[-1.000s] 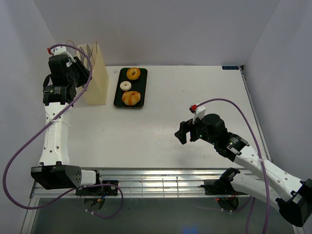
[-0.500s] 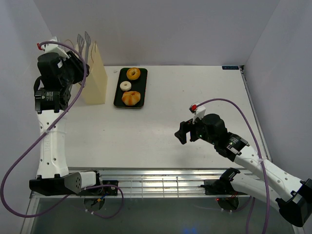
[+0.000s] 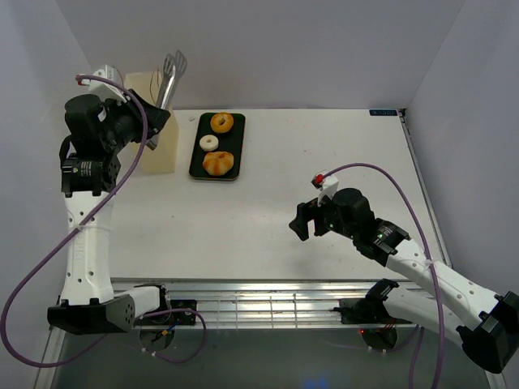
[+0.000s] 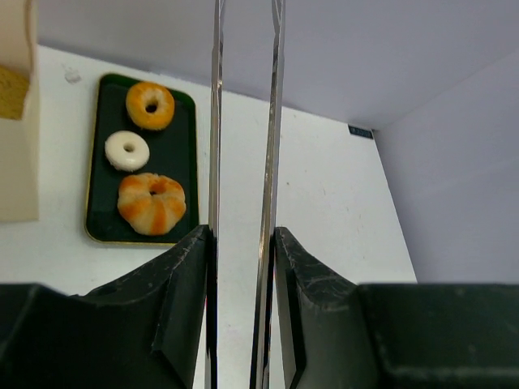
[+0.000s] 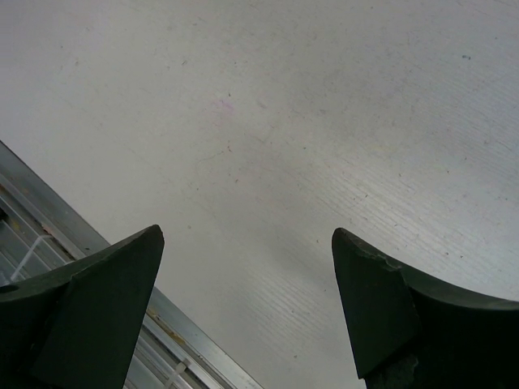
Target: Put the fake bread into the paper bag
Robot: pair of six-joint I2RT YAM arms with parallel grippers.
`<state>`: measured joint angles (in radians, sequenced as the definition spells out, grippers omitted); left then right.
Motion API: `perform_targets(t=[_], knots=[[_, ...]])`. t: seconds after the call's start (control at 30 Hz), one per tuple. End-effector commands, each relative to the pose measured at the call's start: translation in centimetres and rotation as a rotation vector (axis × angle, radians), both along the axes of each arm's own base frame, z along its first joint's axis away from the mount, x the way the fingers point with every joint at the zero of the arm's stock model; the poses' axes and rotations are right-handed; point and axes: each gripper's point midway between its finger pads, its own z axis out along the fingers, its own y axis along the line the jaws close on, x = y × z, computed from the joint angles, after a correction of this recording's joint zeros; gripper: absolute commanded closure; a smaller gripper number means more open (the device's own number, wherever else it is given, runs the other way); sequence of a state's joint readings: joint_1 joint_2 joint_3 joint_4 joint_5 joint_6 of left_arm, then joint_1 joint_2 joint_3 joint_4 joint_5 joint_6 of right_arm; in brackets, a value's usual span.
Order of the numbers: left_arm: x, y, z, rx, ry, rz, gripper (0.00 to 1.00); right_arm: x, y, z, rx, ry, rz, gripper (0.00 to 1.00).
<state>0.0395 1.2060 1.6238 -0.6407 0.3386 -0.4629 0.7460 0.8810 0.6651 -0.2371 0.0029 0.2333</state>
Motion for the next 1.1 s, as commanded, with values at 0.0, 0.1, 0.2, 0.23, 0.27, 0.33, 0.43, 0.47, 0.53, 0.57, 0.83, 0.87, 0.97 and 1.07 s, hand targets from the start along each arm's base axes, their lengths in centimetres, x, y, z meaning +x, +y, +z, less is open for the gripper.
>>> perform_targets(t=[0.0,0.1,0.2,0.23,0.27,0.33,0.43,0.47,0.53,0.57,0.83,0.87,0.97,1.07], knots=[[-0.2,-3.7,-2.2,-0.027,0.03,-0.13,0.55,0.3,0.9,2.5,0.059,-0.044,0.029,0.1],[-0.2,-5.8,-4.4,-0.008,0.071,-0.151,0.54,0.0,0.9,2.5,0.072,-0.031,0.03,0.1],[-0.5,-7.4,-6.4,-0.011,0.087,-0.182,0.54,-0.4,0.8,2.5,0.081,-0.007,0.027,0.1],[-0.5,-7.5,-7.1,-0.01,0.097,-0.176,0.54,-0.6,0.7,2.3,0.081,0.006,0.02,0.1],[-0.6,-7.8,-7.8,-0.009,0.105,-0.182,0.54,-0.7,0.6,2.3,0.082,0.009,0.016,0.1],[-0.7,-7.8,-10.0,-0.003,0.135,-0.177,0.54,-0.8,0.5,2.5,0.086,0.017,0.011,0.1],[-0.6,-8.1,-12.2,0.01,0.163,-0.177,0.53,-1.1,0.5,2.5,0.086,0.034,0.015,0.1],[-0.4,-8.0,-13.6,0.023,0.188,-0.161,0.53,-1.1,0.5,2.6,0.084,0.037,0.013,0.1],[0.1,-8.0,-15.0,0.043,0.208,-0.147,0.53,-1.1,0.6,2.7,0.083,0.041,0.017,0.1],[0.3,-8.0,-16.0,0.056,0.226,-0.134,0.53,-1.0,0.7,2.7,0.082,0.044,0.02,0.1],[3.2,-8.2,-19.5,0.167,0.281,-0.058,0.53,-0.4,0.8,2.9,0.058,0.019,0.027,0.1],[3.6,-8.1,-20.2,0.192,0.294,-0.056,0.52,-0.4,0.7,2.8,0.055,0.016,0.023,0.1],[4.6,-7.4,-21.4,0.252,0.32,-0.024,0.51,-0.2,0.6,2.9,0.051,0.007,0.014,0.1],[5.1,-6.7,-22.2,0.3,0.342,0.005,0.5,-0.1,0.5,2.9,0.048,0.005,0.015,0.1]])
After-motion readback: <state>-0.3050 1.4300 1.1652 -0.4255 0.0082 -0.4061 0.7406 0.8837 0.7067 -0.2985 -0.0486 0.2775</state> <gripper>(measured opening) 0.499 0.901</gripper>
